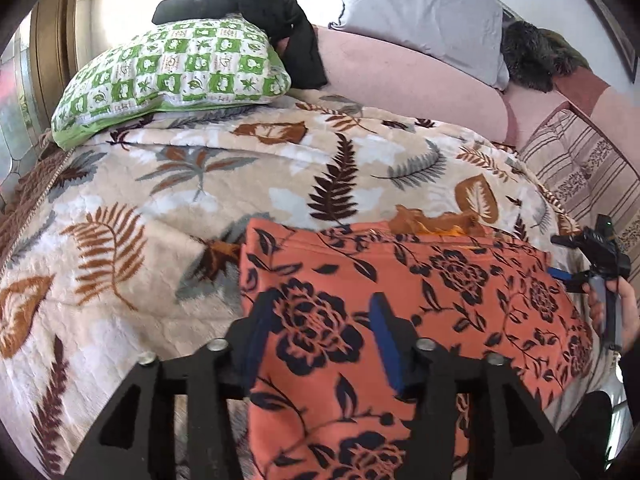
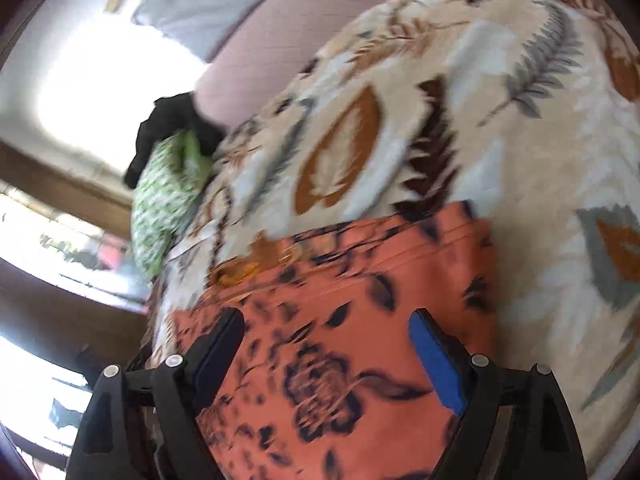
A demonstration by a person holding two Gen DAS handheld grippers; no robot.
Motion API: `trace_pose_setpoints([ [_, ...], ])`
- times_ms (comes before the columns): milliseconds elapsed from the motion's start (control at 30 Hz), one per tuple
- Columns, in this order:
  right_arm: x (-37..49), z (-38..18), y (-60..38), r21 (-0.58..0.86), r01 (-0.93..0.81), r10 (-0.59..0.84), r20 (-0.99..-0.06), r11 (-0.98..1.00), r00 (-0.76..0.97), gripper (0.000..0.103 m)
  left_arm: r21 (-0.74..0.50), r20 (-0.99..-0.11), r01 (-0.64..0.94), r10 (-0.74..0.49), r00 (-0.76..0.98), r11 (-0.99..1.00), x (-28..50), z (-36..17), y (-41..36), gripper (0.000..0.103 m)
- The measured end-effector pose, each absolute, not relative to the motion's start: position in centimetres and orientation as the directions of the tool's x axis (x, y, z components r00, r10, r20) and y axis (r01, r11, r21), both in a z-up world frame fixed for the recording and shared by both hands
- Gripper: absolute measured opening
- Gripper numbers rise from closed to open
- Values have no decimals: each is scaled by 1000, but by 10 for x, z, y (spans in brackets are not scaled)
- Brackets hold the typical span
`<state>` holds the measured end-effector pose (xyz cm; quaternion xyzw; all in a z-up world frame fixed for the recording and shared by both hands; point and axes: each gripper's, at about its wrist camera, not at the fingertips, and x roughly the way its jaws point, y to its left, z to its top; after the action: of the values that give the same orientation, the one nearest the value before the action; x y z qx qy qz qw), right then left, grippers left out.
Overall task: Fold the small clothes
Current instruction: 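Release the folded top and smooth it flat with both tools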
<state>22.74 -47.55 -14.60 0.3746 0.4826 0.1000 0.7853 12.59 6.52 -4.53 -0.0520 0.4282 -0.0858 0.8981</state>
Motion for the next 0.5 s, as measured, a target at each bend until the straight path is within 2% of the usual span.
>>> trace_pose_setpoints([
  [67, 224, -153, -494, 803, 266, 588, -579, 534, 565, 86, -145, -776, 129, -193, 601, 981, 115, -59, 52, 56],
  [167, 200, -124, -483, 800, 175, 606, -560, 574, 565, 87, -103, -846, 107, -144, 513, 989, 119, -102, 48, 56],
  [200, 187, -113, -475, 796, 132, 622, -554, 591, 553, 87, -105, -845, 111, -148, 514, 988, 119, -112, 50, 58],
  [233, 171, -102, -468, 796, 98, 634, -544, 598, 549, 87, -100, -819, 119, -150, 554, 988, 115, -112, 50, 59],
  [367, 95, -84, -442, 841, 43, 703, -477, 539, 527, 87, -74, -828, 111, -123, 547, 991, 112, -104, 46, 58],
  [467, 64, -103, -429, 867, 56, 735, -453, 495, 505, 89, -97, -806, 100, -137, 576, 990, 98, -87, 50, 58],
  [500, 62, -116, -431, 851, 85, 712, -484, 518, 509, 89, -97, -796, 107, -141, 589, 990, 93, -81, 51, 58],
])
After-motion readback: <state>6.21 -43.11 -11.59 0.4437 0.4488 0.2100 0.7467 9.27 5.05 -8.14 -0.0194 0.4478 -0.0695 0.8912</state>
